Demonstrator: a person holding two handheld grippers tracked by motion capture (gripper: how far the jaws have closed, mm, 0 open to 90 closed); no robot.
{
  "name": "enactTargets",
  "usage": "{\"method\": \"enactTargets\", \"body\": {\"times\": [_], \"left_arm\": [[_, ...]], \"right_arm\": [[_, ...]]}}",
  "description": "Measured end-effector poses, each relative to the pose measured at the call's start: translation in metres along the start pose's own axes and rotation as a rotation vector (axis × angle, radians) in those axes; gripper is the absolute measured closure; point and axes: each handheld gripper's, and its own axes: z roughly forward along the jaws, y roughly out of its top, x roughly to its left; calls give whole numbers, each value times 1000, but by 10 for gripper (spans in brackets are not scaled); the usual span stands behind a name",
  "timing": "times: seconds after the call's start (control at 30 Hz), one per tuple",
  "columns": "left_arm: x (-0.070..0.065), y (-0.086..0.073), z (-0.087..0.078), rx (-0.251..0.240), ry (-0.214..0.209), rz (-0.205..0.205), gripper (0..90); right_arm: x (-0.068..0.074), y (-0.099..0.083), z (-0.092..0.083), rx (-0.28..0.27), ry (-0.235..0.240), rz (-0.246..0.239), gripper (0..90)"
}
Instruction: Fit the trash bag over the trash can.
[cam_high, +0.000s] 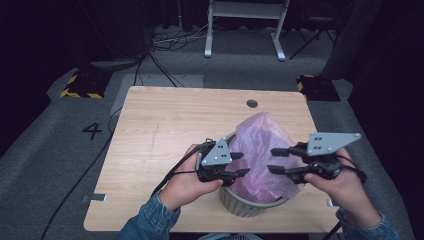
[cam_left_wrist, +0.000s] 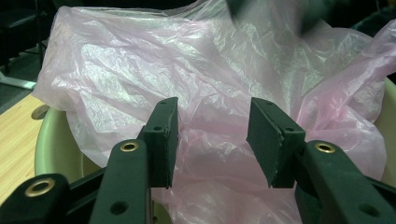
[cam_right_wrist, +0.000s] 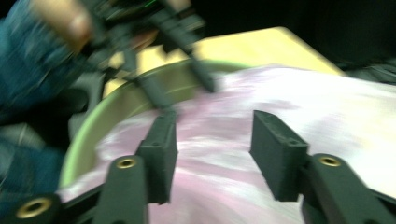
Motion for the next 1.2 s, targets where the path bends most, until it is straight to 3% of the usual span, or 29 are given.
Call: {"method": "enactTargets", "body": {"times": [0.13,0.3,0.43,0.6,0.87,0.9,1.0,1.1,1.17,1.2], "left_arm": [[1,-2,-1,2,10,-3,531],[1,-6,0,37,8,0,541],[-1,-6,0,56,0,11,545],[-1,-6,1,61,-6,5,544],[0,-7,0,59,-11,-4,543],[1,-7,-1,59,-12,-5,543],[3,-8,-3,48,-6,-10,541],[3,-8,-8,23,9,-8,519],[5,-6,-14,-21,36,-14,471],[6,-5,-16,-36,48,-14,457]], "right_arm": [[-19,-10,-16,-63,-52,106,443],[-39,-24,-26,-80,-210,204,324],[-54,-34,-26,-60,-269,277,271],[-64,-37,-16,-23,-179,339,372],[-78,-20,4,32,-155,331,365],[-81,-20,7,42,-145,335,393],[-85,-22,16,77,-80,327,627],[-81,-21,15,85,-119,254,822],[-77,-19,11,43,-90,243,865],[-74,-16,9,35,-103,209,878]]}}
